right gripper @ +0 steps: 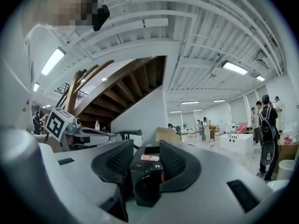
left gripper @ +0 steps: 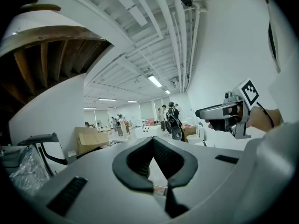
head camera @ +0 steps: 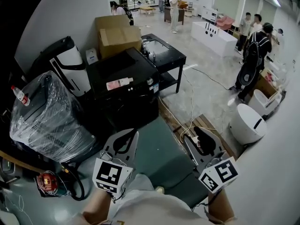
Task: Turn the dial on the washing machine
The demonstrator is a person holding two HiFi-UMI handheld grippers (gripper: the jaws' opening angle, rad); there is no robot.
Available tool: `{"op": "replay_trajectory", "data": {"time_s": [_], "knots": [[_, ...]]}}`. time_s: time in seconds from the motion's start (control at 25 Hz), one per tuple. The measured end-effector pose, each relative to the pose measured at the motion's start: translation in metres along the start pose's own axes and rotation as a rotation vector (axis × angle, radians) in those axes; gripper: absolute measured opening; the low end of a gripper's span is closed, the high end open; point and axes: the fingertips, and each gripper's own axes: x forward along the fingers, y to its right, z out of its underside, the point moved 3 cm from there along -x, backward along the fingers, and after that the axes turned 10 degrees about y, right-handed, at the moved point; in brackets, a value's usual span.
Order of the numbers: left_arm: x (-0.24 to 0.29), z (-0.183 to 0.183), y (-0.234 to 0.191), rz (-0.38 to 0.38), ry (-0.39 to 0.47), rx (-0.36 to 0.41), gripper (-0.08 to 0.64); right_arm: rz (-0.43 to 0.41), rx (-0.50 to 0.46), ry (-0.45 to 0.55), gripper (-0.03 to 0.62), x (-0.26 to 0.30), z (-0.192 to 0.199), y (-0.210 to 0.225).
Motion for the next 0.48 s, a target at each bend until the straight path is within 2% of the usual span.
{"op": "replay_trajectory", "data": {"time_s": [0.08, 0.48], "knots": [[0.001, 0.004, -0.003, -0.016, -0.008, -0.005, 0.02, 0.003, -0.005, 0.0, 0.217, 0.002, 0.002, 0.003], [0.042, 0.03, -0.033, -0.034, -0.028, -0.028, 0.02, -0.009, -0.025, -0.049, 0.224, 0.048, 0.03, 0.03]]}}
